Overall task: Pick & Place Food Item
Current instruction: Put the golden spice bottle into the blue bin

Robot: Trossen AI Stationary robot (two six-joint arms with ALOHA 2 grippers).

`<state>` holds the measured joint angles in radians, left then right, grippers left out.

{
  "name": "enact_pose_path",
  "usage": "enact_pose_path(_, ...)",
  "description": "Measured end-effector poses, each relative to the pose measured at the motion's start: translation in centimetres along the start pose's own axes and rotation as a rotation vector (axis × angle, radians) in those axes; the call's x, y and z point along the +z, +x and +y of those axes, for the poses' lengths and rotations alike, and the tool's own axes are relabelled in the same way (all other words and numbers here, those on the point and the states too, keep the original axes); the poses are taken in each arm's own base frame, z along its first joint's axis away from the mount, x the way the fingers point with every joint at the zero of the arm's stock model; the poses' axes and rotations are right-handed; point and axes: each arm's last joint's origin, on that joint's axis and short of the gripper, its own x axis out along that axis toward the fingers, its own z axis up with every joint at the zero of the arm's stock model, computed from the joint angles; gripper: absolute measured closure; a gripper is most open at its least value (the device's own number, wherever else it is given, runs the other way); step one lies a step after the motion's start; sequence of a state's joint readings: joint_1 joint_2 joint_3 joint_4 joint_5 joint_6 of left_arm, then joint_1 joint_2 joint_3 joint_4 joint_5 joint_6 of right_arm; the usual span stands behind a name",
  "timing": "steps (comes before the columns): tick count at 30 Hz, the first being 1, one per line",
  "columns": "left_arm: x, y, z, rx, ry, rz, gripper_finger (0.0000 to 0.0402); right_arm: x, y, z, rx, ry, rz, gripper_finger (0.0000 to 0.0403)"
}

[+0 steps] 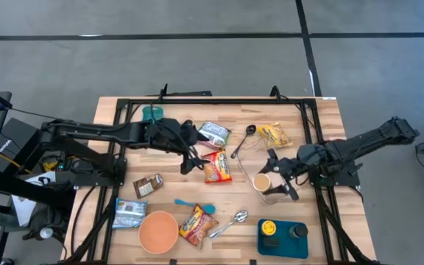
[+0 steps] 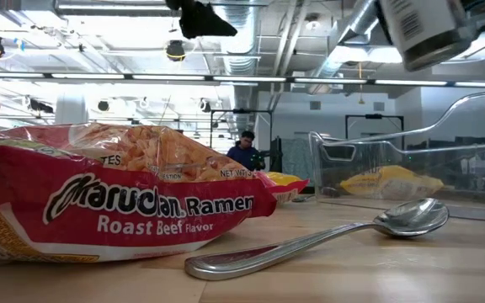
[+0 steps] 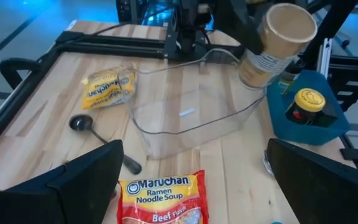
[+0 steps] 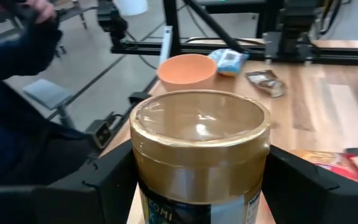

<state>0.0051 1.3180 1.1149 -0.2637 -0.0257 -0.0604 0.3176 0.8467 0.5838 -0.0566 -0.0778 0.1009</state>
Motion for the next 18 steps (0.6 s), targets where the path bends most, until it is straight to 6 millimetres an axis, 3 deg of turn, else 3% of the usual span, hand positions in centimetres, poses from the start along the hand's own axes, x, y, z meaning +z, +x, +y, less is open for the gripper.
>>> enact_pose_path(18, 1.8, -6.7, 0.1, -0.010, 0.000, -0.161, 0.0009, -0.5, 0.0, 2.8, 0.120, -0.024, 0.027, 0.0124)
